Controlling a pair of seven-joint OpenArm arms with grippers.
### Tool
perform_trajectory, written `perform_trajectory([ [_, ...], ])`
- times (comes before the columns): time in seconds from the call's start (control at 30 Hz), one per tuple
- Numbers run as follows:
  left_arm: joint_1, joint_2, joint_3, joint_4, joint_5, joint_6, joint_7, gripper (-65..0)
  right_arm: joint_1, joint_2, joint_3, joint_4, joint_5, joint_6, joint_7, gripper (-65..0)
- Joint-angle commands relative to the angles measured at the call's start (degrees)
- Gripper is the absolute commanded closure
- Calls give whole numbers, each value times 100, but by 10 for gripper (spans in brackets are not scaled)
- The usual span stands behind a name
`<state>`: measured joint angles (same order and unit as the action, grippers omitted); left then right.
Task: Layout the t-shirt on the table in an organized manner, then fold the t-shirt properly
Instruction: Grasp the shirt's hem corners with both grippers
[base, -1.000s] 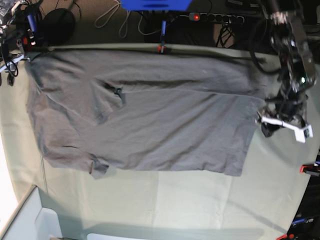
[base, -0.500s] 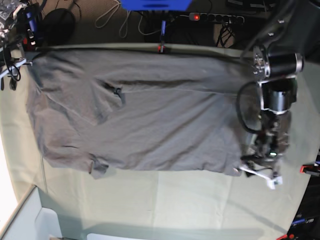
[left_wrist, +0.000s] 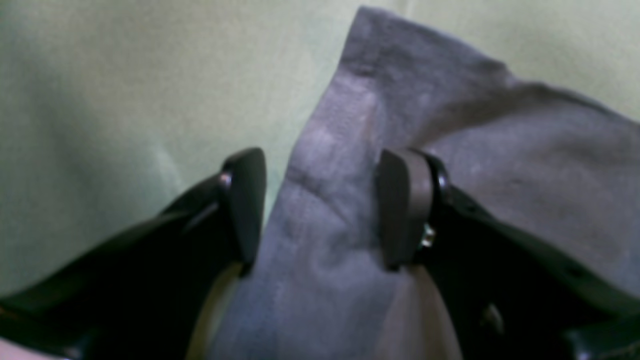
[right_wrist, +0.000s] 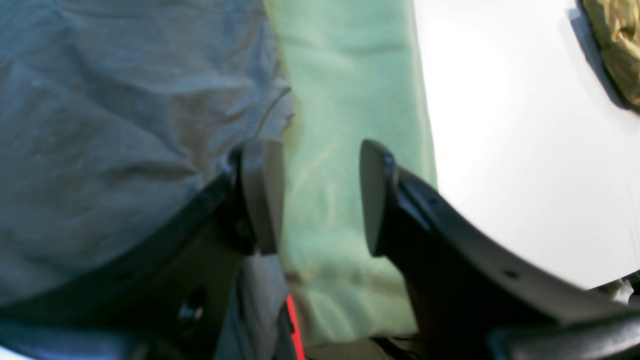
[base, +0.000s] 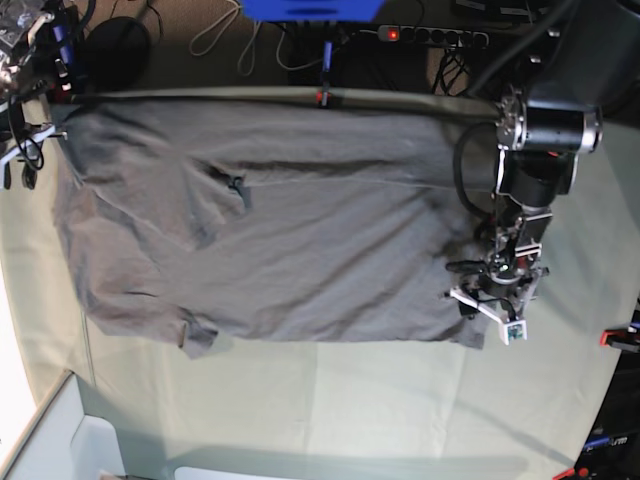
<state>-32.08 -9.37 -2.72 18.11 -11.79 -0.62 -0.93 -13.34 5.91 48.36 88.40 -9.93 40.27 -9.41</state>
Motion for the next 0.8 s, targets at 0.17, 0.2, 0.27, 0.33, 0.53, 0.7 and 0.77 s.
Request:
perform_trajectory([
  [0.17,-50,-8,13,57,-12,-12,88,-340,442,134,-550,-124,101,-27,189,-256],
  [0.2,-50,-8,13,57,-3,-12,88,-320,556,160,-612,-194,84,-27,189,-256],
  [0.27,-50,-8,13,57,-38,-12,88,-238,767,204,-744,-379,-198,-27,189,-256],
  [0.33,-50,-8,4,66,-38,-12,88,-132,1163,204,-893,-660,-655,-27,189,-256],
  [0.53,-50,-8,-14,75,-38,-12,97,-9,2526,433,-946,-2295,-1587,-27,242,-256],
  [0.7,-50,-8,-31,75,-38,-12,124,0,3545,846,-946,-3658,-1947,-27,242,-256],
  [0.77,-50,-8,-14,75,-38,-12,124,0,3783,908,-928,-3913,-2026,-27,251,-256],
])
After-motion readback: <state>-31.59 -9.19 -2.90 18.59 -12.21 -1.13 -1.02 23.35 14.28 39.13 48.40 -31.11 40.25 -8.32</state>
